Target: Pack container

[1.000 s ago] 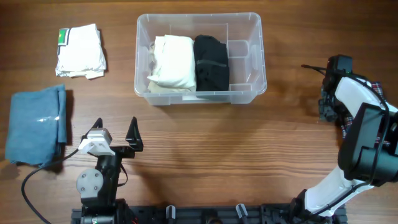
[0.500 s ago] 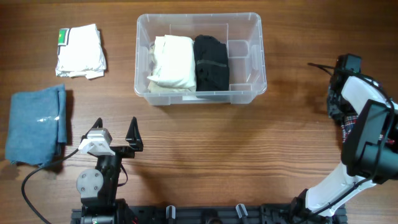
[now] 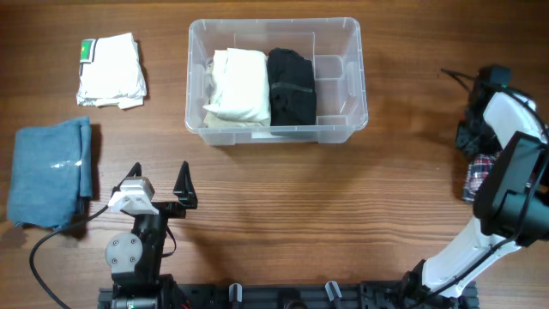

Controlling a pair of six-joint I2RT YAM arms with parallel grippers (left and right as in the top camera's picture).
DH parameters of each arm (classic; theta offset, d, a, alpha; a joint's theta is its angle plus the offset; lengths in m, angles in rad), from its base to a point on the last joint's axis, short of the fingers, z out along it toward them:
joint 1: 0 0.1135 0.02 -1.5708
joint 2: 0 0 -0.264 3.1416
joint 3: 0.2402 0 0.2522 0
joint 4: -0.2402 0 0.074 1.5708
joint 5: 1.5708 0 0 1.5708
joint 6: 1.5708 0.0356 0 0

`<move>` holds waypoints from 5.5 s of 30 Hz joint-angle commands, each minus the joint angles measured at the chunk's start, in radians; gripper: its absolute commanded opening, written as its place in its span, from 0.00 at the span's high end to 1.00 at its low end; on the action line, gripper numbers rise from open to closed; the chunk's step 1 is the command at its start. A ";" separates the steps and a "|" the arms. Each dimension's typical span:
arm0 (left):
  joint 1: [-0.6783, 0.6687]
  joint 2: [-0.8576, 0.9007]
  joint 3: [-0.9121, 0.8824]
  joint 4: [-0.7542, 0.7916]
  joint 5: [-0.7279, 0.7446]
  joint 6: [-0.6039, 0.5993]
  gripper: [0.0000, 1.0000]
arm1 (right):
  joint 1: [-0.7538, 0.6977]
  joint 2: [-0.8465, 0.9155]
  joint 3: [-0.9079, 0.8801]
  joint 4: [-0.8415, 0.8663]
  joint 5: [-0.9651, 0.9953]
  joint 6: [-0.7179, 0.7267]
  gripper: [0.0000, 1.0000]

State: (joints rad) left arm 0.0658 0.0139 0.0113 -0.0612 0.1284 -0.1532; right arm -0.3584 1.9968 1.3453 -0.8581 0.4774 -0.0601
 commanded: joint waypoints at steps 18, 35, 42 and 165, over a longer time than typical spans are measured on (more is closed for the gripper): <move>0.003 -0.007 -0.006 -0.004 -0.006 0.019 0.00 | 0.487 -0.118 1.080 -0.592 -0.457 0.225 0.96; 0.003 -0.007 -0.006 -0.004 -0.006 0.019 0.00 | 0.798 0.079 1.035 -0.461 -0.260 0.525 0.96; 0.004 -0.007 -0.006 -0.004 -0.006 0.019 0.00 | 0.800 0.238 1.035 -0.463 -0.260 0.562 0.96; 0.004 -0.007 -0.006 -0.004 -0.006 0.019 0.00 | 0.774 0.071 0.628 -0.053 -0.445 0.485 0.68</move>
State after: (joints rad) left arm 0.0658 0.0139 0.0113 -0.0612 0.1284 -0.1535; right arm 0.4454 2.1948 1.9141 -0.8879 0.0357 0.4335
